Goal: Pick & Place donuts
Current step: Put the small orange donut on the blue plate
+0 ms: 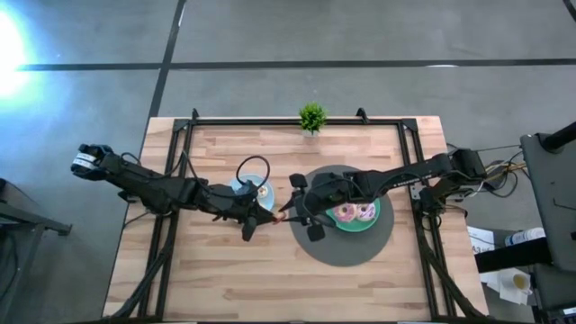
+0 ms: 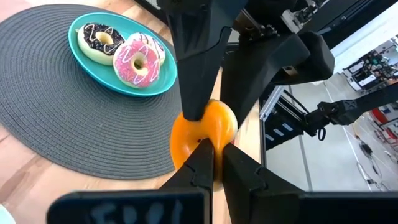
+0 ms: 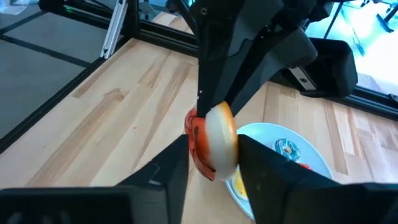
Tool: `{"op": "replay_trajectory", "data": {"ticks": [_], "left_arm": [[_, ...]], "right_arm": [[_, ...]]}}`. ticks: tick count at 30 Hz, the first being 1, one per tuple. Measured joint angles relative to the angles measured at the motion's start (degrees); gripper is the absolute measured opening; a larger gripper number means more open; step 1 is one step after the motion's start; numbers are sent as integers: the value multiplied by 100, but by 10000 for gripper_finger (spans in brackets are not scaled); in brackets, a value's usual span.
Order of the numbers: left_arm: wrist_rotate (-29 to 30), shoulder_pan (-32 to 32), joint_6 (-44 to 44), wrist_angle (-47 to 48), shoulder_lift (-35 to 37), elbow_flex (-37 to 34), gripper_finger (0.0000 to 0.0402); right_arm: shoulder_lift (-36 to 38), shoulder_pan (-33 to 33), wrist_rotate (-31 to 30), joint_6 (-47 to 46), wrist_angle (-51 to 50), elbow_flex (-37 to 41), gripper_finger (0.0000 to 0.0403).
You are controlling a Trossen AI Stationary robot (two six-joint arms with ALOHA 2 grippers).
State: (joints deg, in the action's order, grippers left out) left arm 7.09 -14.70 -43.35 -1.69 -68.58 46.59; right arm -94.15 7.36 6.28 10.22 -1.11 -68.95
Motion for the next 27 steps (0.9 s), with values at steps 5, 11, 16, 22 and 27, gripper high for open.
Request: {"op": "replay_trajectory", "data": {"ticks": [5,11,16,22,27], "left_arm": [[22,0,-7,-1,0,0,1],[482,-2,-157,61,0,-4,48],[715,2,-248,492,46,-2,117],[1285,-261,-603,1900,483,58,143],[2448,-798,-957,3097,1251,191,142]], "right_arm": [[-20,-26,2,-150,6,-4,73],[-174,-112,6,-1096,20,-5,32],[-436,-120,24,-1848,-8,-121,19],[-998,-219,15,-2696,-196,-551,18],[-1725,-397,31,-3163,-600,-1294,18]]}}
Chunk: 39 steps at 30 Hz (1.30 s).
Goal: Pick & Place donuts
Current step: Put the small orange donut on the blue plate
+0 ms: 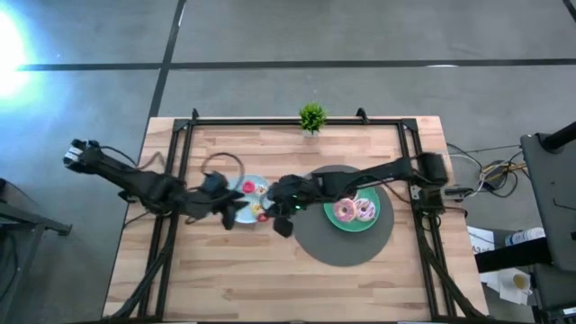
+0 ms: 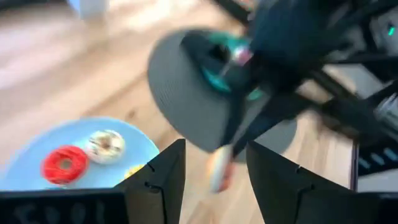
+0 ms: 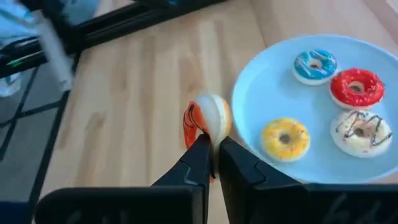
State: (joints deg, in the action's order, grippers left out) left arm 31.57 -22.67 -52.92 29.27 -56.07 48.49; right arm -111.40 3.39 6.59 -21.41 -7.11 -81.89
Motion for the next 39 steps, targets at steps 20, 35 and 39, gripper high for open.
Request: {"op": "replay_trajectory", "data": {"ticks": [20,35,39], "left_arm": [[1345,-804,1206,568,1829,126,142],[1359,-802,1931,551,2286,148,142],[1356,-802,1982,584,2308,141,142]], "right_arm": [[-3076,-741,1120,-1127,-2053,-4080,18],[-3649,-768,1177,-1564,-2923,-4697,50],[-3627,-768,988,-1476,-3015,-4741,95]]}}
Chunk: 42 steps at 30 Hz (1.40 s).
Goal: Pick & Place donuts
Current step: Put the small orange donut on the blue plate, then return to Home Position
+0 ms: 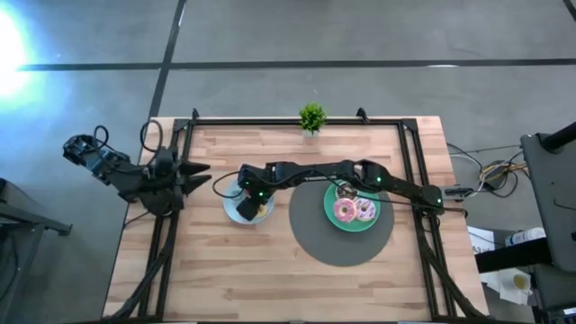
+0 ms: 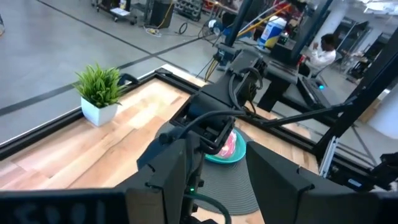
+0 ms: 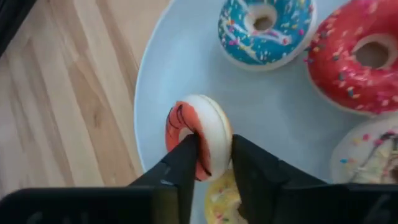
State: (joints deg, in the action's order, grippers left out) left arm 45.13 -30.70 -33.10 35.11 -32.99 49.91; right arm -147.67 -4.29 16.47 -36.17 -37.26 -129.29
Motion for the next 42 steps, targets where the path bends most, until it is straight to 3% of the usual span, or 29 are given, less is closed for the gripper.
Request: {"op": "replay_trajectory", "data": {"ticks": [5,10,14,20,25,30,35,38,42], "left_arm": [[-1,2,-5,27,9,-2,142],[-18,2,-22,27,-1,-6,142],[-16,2,-32,102,0,-6,142],[-70,2,-589,207,0,-13,142],[-105,0,-863,254,-84,-54,142],[-94,2,-908,262,-261,-54,142],[287,22,-989,289,-376,-54,142],[499,22,-1454,286,-387,-56,142],[523,20,-1363,214,-389,-56,142]], "right_arm": [[55,29,-418,440,-100,-191,145],[105,112,-990,1269,-729,-573,168],[336,185,-999,2145,-1075,-512,170],[876,269,-475,3066,-1440,-133,159],[1646,280,-465,3093,-816,1185,141],[3142,315,-557,2508,648,3379,121],[4815,408,-1491,2052,1638,5358,112],[5792,445,-1834,1815,1689,6126,109],[6966,452,-2045,1684,1645,6943,107]]}}
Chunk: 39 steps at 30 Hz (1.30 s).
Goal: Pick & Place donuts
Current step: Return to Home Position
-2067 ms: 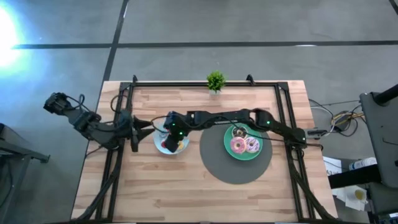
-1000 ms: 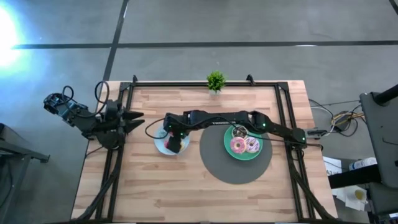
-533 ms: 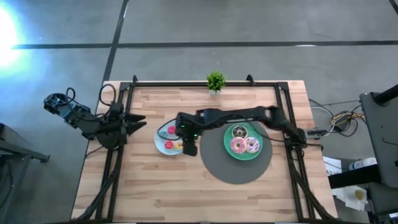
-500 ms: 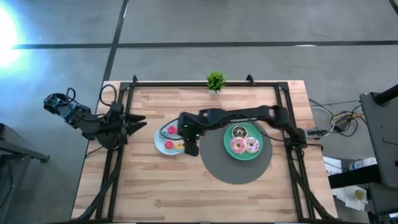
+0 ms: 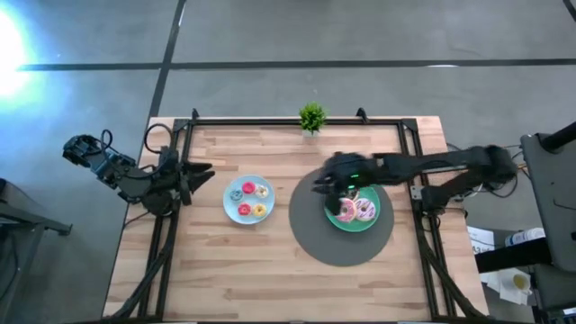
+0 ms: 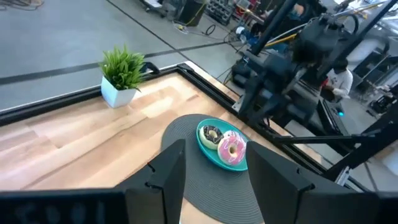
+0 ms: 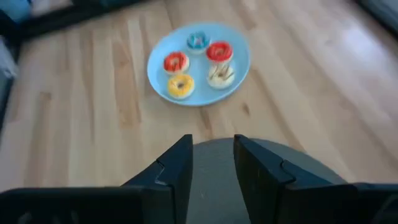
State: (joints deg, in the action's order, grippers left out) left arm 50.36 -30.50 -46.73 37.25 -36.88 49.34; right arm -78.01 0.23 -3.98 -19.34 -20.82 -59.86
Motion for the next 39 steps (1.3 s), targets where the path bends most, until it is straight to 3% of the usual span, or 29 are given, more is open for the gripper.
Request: {"op": "replay_trajectory", "data": {"ticks": [7,11,19,26,33,39], "left_arm": [[22,2,289,-269,-34,-2,142],[25,2,787,-989,-120,-185,142],[-807,4,2131,-4541,-168,-1617,142],[-998,44,2716,-7291,-197,-3070,142],[-699,85,2405,-7960,-126,-3743,142],[-200,87,2239,-7909,-82,-3941,142]], "right_arm": [[1951,115,87,-1155,4,1008,103],[2982,302,698,-809,336,1617,99],[4953,308,1673,-741,2489,3612,90],[6303,302,1659,-767,2749,4590,82],[7299,289,1572,-728,2712,5294,79],[7782,289,1546,-765,2727,5731,87]]}}
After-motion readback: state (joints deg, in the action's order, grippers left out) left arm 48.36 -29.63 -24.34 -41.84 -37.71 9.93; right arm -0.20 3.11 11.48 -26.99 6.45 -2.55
